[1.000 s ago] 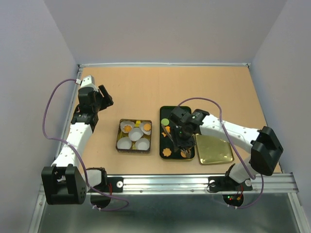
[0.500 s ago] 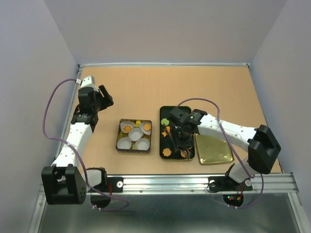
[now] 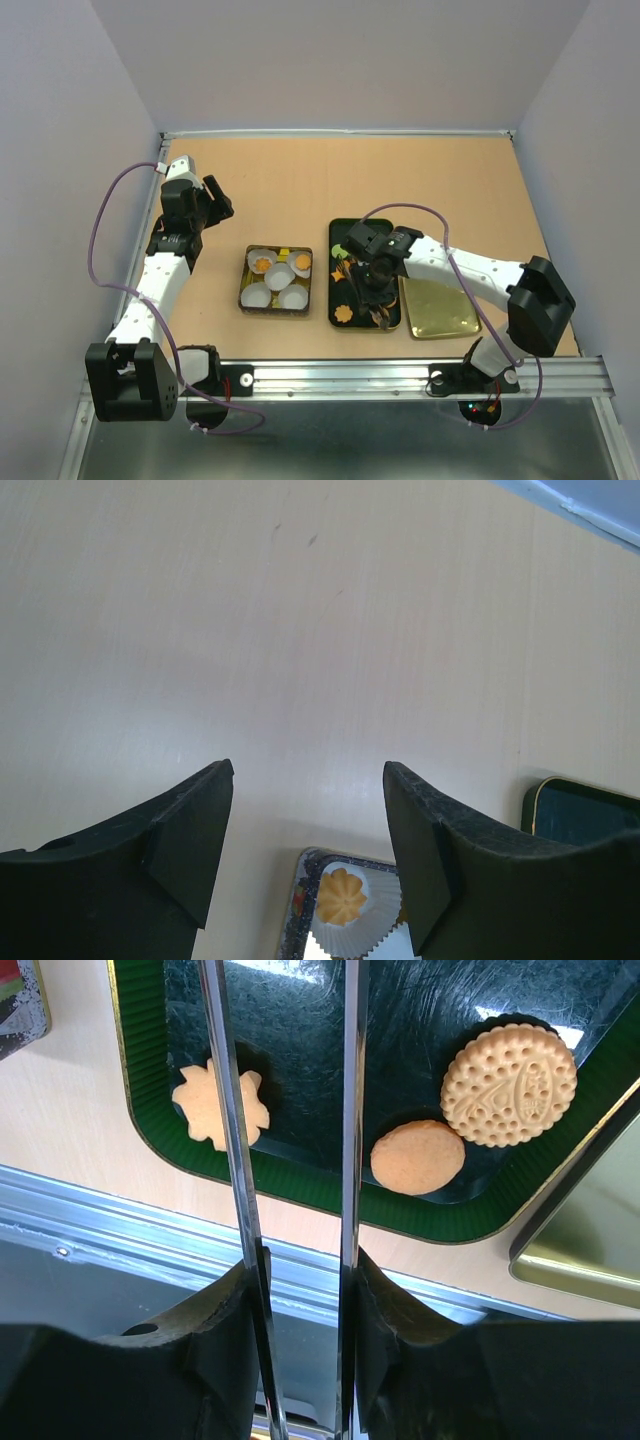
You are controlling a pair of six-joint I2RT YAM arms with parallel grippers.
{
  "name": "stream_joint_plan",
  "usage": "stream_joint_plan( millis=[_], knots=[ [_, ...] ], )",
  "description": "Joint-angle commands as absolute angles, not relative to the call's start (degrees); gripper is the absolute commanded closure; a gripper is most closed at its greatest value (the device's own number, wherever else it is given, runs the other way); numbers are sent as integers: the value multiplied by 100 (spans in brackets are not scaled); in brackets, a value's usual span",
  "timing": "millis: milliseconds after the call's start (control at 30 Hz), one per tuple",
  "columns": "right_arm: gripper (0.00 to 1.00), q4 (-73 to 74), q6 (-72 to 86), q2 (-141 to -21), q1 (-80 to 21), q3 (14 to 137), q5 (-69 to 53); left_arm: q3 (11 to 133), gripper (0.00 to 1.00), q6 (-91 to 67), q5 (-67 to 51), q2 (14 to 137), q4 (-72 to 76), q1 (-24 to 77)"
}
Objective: Pack the cookies
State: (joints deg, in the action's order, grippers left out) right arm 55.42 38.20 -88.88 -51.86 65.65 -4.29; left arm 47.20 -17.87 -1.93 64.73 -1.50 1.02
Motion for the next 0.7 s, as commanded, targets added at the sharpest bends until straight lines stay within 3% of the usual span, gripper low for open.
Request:
stream_joint_plan(
  millis=[0,300,667],
  knots=[
    [66,5528,3823,-8614,-5238,6995,-247,4641,28,-1731,-237,6302,44,114],
    [68,6529,3832,-8604,-5238,8111,465,4641,28,-1740,-194,6284,44,114],
    [70,6724,3788,-8640,-5238,8771,325,4614,28,-1740,-158,6310,44,123]
  ],
)
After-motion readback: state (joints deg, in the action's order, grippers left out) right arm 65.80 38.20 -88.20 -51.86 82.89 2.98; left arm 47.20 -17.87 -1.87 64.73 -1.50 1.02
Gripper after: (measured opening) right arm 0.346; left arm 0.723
